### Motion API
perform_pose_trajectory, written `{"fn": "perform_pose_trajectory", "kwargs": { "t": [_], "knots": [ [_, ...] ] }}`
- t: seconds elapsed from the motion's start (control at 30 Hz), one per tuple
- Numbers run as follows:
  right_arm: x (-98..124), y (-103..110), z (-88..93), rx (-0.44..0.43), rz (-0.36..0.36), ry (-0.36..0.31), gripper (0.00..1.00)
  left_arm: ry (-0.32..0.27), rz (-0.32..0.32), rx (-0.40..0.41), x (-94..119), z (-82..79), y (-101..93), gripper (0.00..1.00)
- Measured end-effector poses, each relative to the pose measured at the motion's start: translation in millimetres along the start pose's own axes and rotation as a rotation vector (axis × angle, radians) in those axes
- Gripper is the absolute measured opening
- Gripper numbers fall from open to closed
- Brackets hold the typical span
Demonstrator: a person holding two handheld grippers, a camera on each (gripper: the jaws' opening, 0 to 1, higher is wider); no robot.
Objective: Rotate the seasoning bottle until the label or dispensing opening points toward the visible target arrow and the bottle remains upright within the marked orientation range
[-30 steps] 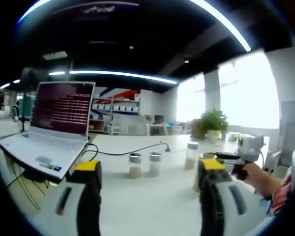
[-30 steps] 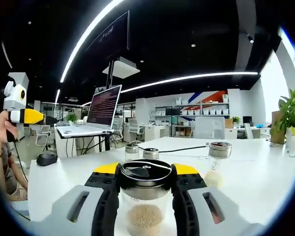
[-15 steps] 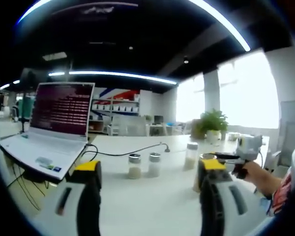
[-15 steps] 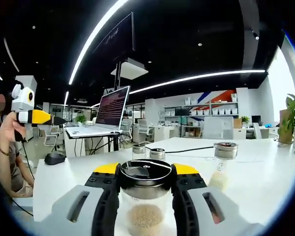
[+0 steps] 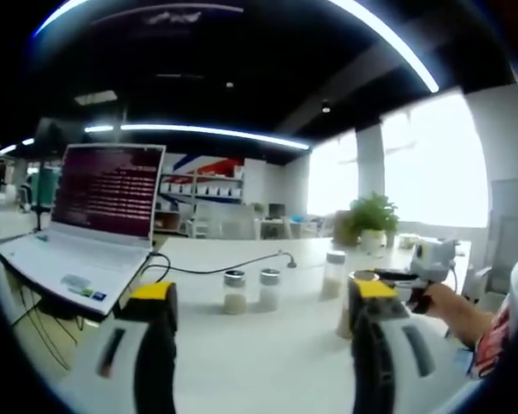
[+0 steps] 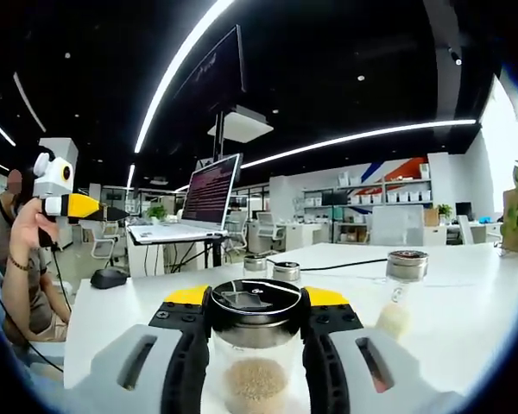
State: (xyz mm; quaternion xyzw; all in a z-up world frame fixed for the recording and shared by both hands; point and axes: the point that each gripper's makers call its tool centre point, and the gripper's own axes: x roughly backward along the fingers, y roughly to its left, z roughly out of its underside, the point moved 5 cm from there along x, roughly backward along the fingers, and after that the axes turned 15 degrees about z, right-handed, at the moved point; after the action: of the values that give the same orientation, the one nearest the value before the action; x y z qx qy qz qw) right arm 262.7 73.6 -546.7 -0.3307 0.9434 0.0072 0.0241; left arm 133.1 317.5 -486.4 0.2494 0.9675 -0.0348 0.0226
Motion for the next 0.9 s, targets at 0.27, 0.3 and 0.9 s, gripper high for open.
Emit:
{"fn": "perform_pose_trajectory", "kwargs": {
  "t": [0.27, 0.3, 0.9],
  "knots": [
    [2.1, -0.4, 0.5, 0.009, -0.04, 0.029, 0.4, 0.006, -0.001, -0.013, 0.3, -0.4, -2.5, 0.87],
    [3.2, 0.1, 0.6, 0.016, -0.043, 0.032, 0.4, 0.009, -0.002, -0.017, 0.2, -0.4, -2.6, 0.87],
    [0.2, -5.6, 2.6, 0.014, -0.212, 0.064, 0.4, -0.03, -0.003, -0.026, -0.3, -2.3, -0.2, 0.88]
  ]
}}
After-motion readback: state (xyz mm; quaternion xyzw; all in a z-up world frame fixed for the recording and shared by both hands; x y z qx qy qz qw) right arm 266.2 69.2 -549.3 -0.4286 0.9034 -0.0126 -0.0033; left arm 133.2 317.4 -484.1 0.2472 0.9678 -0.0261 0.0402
